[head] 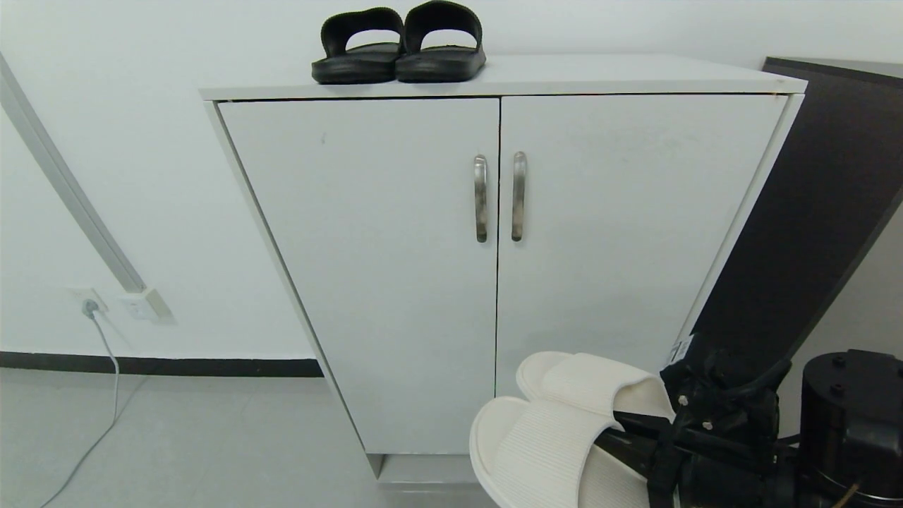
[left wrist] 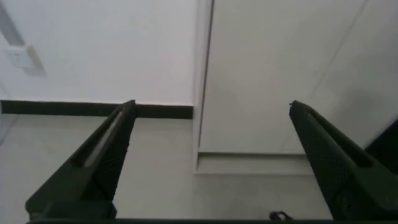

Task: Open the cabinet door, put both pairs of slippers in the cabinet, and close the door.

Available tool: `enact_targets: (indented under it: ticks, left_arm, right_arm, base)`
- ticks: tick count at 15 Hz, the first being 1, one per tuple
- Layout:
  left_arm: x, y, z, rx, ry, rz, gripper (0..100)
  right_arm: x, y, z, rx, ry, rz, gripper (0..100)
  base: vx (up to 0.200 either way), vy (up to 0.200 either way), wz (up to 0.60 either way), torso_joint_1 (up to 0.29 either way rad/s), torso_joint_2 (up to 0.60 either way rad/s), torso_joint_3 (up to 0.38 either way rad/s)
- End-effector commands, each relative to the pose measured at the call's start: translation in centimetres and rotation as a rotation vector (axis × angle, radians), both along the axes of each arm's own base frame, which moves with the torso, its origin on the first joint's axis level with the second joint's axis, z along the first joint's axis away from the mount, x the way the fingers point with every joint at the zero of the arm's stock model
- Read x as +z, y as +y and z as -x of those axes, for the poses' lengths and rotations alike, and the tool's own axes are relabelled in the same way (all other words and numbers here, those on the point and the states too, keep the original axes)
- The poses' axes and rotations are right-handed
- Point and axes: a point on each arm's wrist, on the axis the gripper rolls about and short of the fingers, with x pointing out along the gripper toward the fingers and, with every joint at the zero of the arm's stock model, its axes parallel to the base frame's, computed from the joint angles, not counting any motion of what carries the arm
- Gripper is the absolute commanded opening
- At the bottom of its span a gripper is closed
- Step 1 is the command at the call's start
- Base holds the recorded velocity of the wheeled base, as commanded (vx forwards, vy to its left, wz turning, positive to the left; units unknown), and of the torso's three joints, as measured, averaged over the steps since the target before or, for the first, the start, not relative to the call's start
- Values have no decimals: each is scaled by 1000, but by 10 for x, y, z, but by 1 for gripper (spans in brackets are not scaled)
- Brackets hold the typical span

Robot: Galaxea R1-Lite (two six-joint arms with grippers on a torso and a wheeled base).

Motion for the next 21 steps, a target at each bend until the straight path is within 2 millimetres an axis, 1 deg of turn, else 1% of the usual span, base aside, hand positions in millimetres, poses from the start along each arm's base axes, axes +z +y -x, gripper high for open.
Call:
enact_targets:
  ticks: [1, 3, 5, 6, 7, 9, 11, 13, 14, 16, 17, 18, 19, 20, 21]
  left_arm:
    - [41, -4, -22, -186, 118, 13, 100]
    - [69, -9, -47, -385, 193, 49, 100]
    - [84, -13, -68, -545, 242, 73, 100]
    - [93, -18, -89, -634, 265, 84, 100]
    - [100, -24, -105, -696, 257, 81, 100]
    - [114, -44, -130, -829, 238, 100, 100]
    - [138, -75, -158, -947, 215, 166, 100]
    - [164, -99, -174, -1024, 188, 278, 100]
    - [174, -111, -184, -1054, 179, 324, 100]
    - [177, -133, -210, -1085, 170, 336, 100]
    - [177, -146, -218, -1109, 173, 334, 100]
    - [177, -157, -223, -1135, 178, 333, 100]
    - [178, -164, -224, -1154, 180, 332, 100]
    - [178, -176, -231, -1176, 184, 331, 100]
    - [179, -189, -242, -1188, 183, 330, 100]
  right_arm:
    - [1, 1, -1, 1, -1, -5, 0]
    - [0, 0, 0, 2, 4, -2, 0]
    - [-2, 0, 1, 2, 9, 2, 0]
    - [-3, -1, 1, 0, 11, 4, 0]
    - [-4, -1, 1, 0, 15, 9, 0]
    - [-5, -1, 1, 2, 19, 12, 0]
    - [-5, -1, 1, 1, 19, 10, 0]
    - [-5, 0, 0, -2, 28, 2, 0]
    - [-5, 0, 0, -2, 28, 2, 0]
    - [-4, 0, 0, -3, 27, 1, 0]
    - [-4, 0, 0, -3, 27, 1, 0]
    - [-4, 0, 0, -3, 27, 1, 0]
    - [-4, 0, 0, -3, 26, 0, 0]
    - [-4, -1, 0, -5, 27, 1, 0]
    - [-4, -1, 0, -5, 27, 1, 0]
  base:
    - [0, 0, 0, 0, 0, 0]
    - [0, 0, 0, 0, 0, 0]
    - [0, 0, 0, 0, 0, 0]
    - [0, 0, 0, 0, 0, 0]
    - [0, 0, 0, 0, 0, 0]
    - [0, 0, 0, 0, 0, 0]
    - [0, 0, 0, 0, 0, 0]
    - [0, 0, 0, 0, 0, 0]
    - [0, 0, 0, 0, 0, 0]
    - [0, 0, 0, 0, 0, 0]
    - [0, 0, 0, 0, 0, 0]
    - [0, 0, 0, 0, 0, 0]
    - [0, 0, 0, 0, 0, 0]
    - [0, 0, 0, 0, 0, 0]
    - [0, 0, 0, 0, 0, 0]
